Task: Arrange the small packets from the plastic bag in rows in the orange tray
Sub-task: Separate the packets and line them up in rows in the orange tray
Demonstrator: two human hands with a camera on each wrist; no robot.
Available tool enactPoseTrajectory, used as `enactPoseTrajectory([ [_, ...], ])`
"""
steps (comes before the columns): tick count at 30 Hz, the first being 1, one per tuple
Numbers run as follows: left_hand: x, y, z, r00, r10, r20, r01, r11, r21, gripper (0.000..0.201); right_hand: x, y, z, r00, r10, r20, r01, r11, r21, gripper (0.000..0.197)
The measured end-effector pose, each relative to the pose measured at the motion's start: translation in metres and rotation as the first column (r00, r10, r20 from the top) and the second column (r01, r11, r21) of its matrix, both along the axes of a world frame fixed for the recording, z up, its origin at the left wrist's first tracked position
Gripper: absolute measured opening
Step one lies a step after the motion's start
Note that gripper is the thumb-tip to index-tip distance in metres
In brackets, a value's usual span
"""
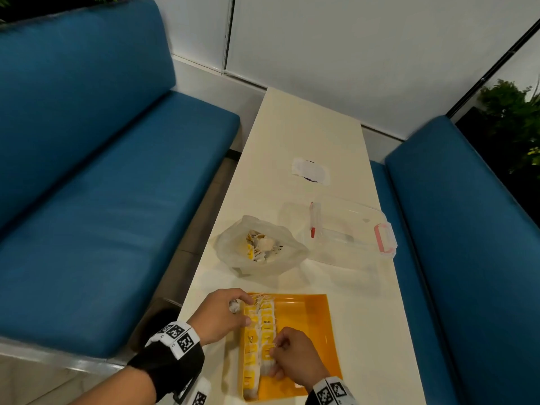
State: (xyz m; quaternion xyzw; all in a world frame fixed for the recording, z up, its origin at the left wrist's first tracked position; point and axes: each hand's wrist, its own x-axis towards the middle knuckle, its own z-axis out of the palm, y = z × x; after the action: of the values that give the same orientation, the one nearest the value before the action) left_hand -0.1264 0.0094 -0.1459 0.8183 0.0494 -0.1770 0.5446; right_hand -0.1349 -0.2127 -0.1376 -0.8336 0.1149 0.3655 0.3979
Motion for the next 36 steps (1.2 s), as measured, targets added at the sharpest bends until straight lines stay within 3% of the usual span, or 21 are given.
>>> enactPoseTrajectory([
  [15,-0.001,0.000,0.008,1.000,-0.014,-0.006,0.014,0.999,-0.031,0.030,-0.001,0.014,0.001,0.985,-0.043,0.165,0.065,0.989,-0.130,0.016],
  [17,0.000,0.001,0.009,1.000,-0.013,-0.022,0.012,0.999,-0.040,0.023,-0.002,0.014,0.003,0.986,-0.041,0.163,0.063,0.989,-0.132,0.014],
  [19,0.001,0.003,0.014,0.991,0.067,-0.113,-0.084,0.986,-0.147,0.010,-0.001,0.012,0.008,0.981,-0.017,0.194,0.048,0.987,-0.154,0.011],
  [21,0.003,0.005,0.021,0.941,0.148,-0.304,-0.260,0.892,-0.370,0.015,0.004,0.011,0.015,0.957,0.057,0.284,0.001,0.980,-0.198,0.013],
  [23,0.004,0.006,0.029,0.880,0.163,-0.447,-0.409,0.739,-0.535,0.027,0.008,0.016,0.029,0.906,0.112,0.407,-0.047,0.985,-0.166,0.016],
  [25,0.007,0.005,0.037,0.838,0.171,-0.519,-0.506,0.602,-0.618,0.031,0.012,0.025,0.046,0.844,0.153,0.514,-0.125,0.988,-0.089,0.018],
  [27,0.009,0.003,0.041,0.820,0.175,-0.545,-0.549,0.513,-0.660,0.032,0.013,0.039,0.061,0.796,0.188,0.575,-0.220,0.975,-0.015,0.017],
  [30,0.011,-0.002,0.042,0.817,0.206,-0.539,-0.561,0.501,-0.659,0.033,0.015,0.056,0.071,0.794,0.192,0.577,-0.260,0.965,0.036,0.022],
  [36,0.010,-0.006,0.041,0.827,0.267,-0.495,-0.553,0.545,-0.630,0.028,0.022,0.065,0.064,0.827,0.130,0.548,-0.150,0.989,-0.009,0.024],
])
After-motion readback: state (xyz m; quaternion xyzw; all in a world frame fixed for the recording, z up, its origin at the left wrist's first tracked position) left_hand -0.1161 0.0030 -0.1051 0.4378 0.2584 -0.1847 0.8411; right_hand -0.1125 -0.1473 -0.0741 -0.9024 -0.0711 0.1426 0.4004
